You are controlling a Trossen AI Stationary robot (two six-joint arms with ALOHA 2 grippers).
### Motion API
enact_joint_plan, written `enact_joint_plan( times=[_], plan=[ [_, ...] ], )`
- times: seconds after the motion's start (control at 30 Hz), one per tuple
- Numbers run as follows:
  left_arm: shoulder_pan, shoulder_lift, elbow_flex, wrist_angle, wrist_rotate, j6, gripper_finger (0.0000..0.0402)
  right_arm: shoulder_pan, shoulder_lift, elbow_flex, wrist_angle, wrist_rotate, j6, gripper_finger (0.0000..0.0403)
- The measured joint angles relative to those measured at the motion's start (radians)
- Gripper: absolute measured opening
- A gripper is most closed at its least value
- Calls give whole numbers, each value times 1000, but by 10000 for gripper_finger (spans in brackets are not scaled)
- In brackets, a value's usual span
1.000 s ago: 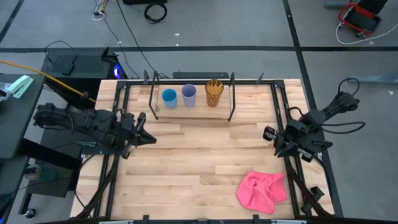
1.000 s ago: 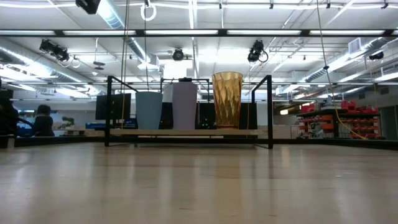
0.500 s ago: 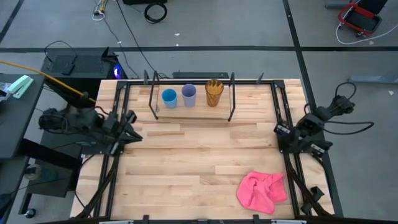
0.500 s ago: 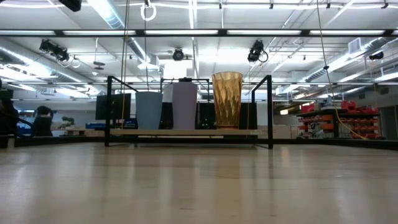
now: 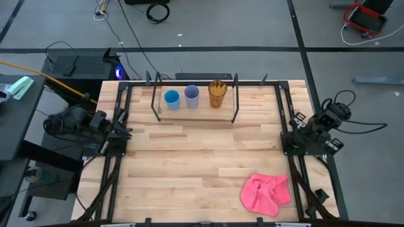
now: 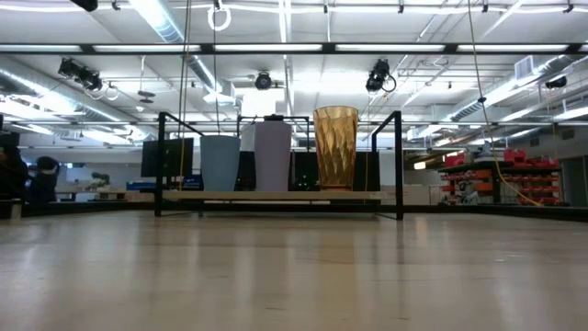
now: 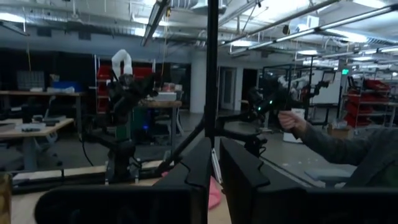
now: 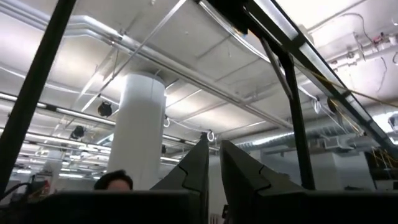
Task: Stack small to large cups/mugs on shelf
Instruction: Return to Home Position
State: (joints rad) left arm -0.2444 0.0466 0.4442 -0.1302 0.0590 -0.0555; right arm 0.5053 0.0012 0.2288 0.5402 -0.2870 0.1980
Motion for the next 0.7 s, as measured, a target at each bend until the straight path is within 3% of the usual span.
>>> enact_joint_plan(
  times=[0.3,0.7],
  plan=[
    [0,-42,-7,-36,0,-7,36,-1,0,10,-43,25,-23,50],
    [0,-43,-207,134,-1,-40,41,-1,1,-122,-39,138,17,50]
  ],
)
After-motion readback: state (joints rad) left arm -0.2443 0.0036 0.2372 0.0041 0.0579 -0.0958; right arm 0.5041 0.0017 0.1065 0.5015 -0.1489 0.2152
